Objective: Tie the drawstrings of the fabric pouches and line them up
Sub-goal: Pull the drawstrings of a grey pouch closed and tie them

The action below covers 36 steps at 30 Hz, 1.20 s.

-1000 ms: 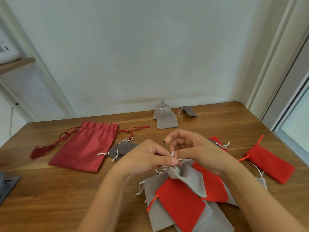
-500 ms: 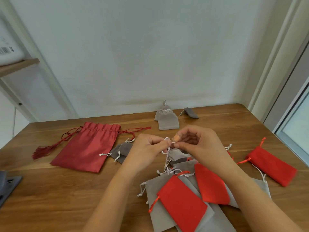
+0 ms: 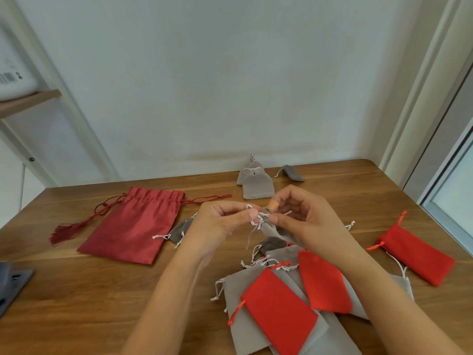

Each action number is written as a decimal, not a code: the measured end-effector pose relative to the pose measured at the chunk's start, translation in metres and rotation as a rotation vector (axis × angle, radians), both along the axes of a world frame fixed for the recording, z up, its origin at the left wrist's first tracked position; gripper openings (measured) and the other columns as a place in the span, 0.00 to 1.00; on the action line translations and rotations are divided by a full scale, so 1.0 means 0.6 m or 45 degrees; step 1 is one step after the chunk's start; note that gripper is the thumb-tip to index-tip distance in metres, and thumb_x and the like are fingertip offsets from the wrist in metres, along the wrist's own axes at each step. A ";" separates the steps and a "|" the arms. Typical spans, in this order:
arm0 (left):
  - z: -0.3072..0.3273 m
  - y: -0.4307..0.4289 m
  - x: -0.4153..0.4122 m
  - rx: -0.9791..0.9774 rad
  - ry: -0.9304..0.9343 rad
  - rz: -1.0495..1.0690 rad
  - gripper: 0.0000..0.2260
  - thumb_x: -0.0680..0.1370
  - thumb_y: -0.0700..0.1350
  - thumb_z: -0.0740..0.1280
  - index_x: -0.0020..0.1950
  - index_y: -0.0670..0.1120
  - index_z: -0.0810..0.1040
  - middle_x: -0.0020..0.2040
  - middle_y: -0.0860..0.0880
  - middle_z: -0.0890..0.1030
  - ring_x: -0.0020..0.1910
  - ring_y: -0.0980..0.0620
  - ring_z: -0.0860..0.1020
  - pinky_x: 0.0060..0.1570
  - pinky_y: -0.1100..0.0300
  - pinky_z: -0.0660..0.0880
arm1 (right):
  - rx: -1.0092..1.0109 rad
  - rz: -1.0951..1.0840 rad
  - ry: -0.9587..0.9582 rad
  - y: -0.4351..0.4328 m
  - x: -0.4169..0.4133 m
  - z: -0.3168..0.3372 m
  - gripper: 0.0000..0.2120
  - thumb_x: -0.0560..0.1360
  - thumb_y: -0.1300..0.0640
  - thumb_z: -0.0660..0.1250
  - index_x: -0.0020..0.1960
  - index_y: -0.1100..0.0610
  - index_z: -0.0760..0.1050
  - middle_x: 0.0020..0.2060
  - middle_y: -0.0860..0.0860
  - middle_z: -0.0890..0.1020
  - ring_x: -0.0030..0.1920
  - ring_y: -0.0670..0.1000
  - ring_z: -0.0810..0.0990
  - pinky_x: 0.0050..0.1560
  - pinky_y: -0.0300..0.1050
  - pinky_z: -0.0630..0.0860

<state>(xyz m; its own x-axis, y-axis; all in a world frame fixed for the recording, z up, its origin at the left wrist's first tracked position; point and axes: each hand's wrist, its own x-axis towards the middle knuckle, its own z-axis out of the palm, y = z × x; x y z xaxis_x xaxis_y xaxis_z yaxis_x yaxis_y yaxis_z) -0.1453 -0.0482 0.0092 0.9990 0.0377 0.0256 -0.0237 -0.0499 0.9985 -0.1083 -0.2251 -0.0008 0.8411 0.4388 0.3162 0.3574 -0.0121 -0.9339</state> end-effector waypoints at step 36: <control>-0.016 -0.001 0.010 0.018 0.059 -0.041 0.08 0.67 0.36 0.77 0.34 0.48 0.81 0.36 0.50 0.83 0.37 0.57 0.79 0.43 0.65 0.74 | 0.102 0.025 -0.100 -0.007 -0.004 0.001 0.08 0.69 0.56 0.77 0.39 0.56 0.79 0.36 0.52 0.84 0.38 0.51 0.82 0.41 0.41 0.78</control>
